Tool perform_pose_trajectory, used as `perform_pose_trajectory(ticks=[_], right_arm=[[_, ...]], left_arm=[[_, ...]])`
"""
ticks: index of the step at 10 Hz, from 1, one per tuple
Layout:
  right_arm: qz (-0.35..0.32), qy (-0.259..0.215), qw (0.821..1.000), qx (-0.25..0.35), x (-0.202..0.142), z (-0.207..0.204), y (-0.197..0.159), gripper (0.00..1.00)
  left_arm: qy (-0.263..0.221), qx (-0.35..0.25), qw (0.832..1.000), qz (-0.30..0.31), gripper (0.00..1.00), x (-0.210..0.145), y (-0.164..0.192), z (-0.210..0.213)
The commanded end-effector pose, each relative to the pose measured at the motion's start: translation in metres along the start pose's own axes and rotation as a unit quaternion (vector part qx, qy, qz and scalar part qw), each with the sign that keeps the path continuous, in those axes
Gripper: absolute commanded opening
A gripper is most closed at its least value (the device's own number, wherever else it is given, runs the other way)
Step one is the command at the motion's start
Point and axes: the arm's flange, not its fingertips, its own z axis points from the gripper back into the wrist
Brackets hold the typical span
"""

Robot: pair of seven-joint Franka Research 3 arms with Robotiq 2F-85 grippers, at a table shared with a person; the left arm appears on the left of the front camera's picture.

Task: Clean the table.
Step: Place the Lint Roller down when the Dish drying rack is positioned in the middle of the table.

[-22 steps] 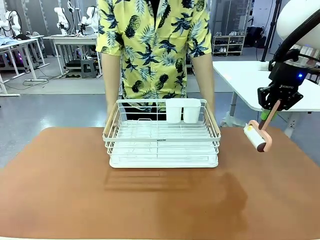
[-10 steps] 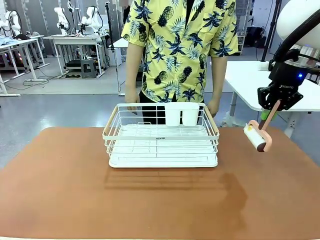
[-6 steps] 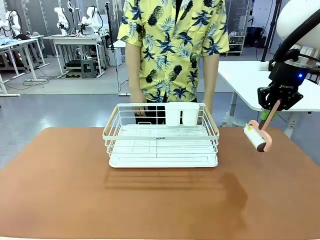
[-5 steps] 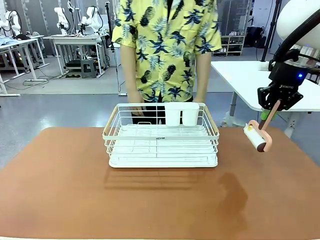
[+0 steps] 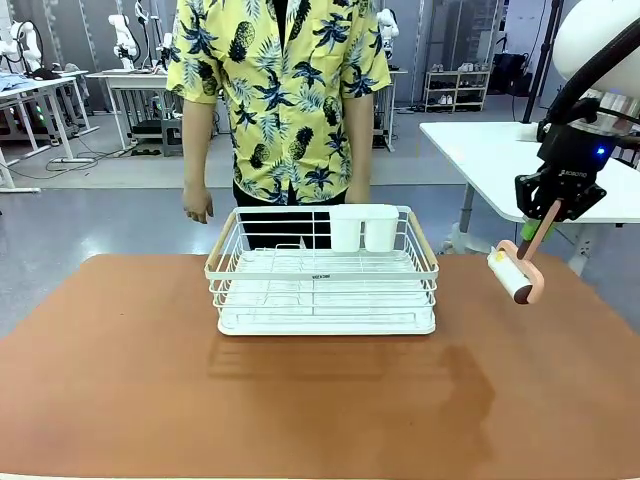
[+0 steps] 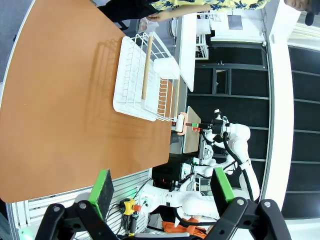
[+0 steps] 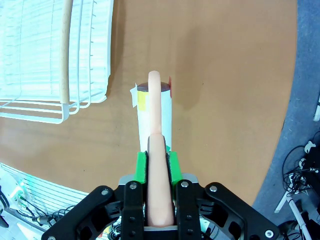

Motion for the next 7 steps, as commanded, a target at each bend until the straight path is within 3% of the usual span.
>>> perform_pose_trajectory(ticks=[1, 4, 5, 6, 7], right_arm=[[-0.003, 0.001, 1.0, -0.004, -0.001, 0.003, 0.002, 0.21], [-0.018, 0.006, 1.0, 0.0, 0.009, 0.002, -0.003, 0.21], [-0.103, -0.012, 0.994, -0.03, 0.018, 0.001, -0.005, 0.21], [-0.209, -0.046, 0.976, -0.049, 0.026, 0.003, -0.006, 0.21], [-0.324, -0.058, 0.944, -0.035, 0.034, 0.005, -0.007, 0.21]], left_arm=[[-0.003, -0.005, 1.0, -0.008, 1.0, -0.003, 0.001, 0.001], [-0.003, -0.005, 1.0, -0.008, 1.0, -0.003, 0.001, 0.001], [-0.003, -0.005, 1.0, -0.008, 1.0, -0.003, 0.001, 0.001], [-0.003, -0.005, 1.0, -0.008, 1.0, -0.003, 0.001, 0.001], [-0.003, -0.005, 1.0, -0.008, 1.0, -0.003, 0.001, 0.001]])
